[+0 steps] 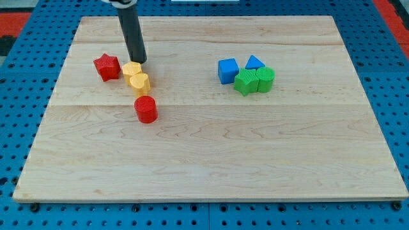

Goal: Point your arm at red circle

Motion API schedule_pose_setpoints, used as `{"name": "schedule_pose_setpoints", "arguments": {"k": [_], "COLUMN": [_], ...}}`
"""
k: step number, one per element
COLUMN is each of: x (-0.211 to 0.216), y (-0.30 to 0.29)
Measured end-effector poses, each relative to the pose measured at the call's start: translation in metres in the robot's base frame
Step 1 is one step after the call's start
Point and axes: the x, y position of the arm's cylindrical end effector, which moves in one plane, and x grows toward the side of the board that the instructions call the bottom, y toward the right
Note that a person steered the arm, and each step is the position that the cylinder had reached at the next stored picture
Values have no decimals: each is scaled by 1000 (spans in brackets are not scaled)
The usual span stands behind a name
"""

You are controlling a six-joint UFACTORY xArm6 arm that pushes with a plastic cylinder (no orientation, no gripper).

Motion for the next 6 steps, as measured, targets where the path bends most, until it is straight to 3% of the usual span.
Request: {"name": "schedule_pose_setpoints", "arguments": {"k": [1, 3, 4, 5, 6], "x": [-23, 82, 124, 194, 192], "y": [-70, -64, -99, -31, 37]}}
